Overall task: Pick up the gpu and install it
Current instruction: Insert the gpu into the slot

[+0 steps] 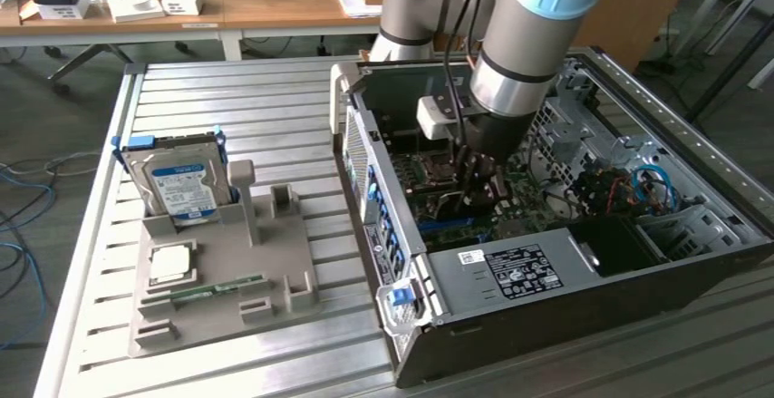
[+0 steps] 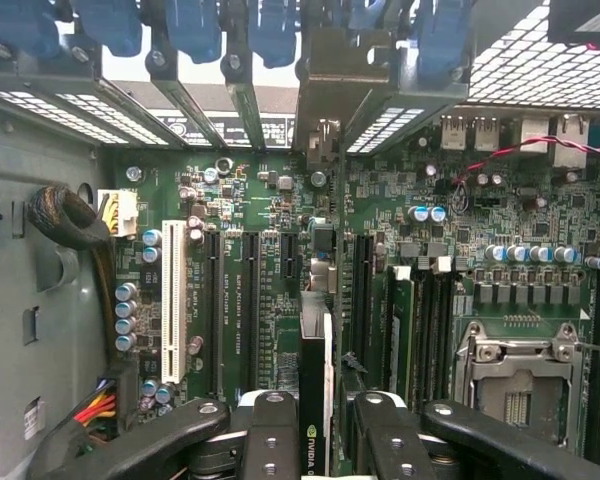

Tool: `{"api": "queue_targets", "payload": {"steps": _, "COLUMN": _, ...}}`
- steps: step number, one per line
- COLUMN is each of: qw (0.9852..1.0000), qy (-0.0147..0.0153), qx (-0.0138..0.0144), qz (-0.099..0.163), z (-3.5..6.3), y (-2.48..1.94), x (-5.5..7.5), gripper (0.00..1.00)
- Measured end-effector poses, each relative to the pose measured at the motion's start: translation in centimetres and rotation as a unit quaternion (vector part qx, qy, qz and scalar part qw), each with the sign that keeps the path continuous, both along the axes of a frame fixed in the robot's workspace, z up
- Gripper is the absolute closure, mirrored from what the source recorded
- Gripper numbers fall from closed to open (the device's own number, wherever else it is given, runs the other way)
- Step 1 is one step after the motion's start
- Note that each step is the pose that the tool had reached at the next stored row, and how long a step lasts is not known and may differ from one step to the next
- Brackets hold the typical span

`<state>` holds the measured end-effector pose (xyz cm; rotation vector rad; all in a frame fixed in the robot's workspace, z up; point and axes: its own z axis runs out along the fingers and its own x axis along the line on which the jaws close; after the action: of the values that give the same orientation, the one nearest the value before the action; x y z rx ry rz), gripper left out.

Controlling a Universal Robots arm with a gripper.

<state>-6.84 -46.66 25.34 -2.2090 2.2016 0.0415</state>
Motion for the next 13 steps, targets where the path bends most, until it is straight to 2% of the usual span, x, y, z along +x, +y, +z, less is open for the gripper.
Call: {"api": "queue_targets", "payload": {"steps": 13, "qw": 1.0000, "qy": -0.0016, "qx": -0.0001, "qz": 0.000, "z": 0.00, "y": 0.07, "x": -0.12, "gripper": 0.74}}
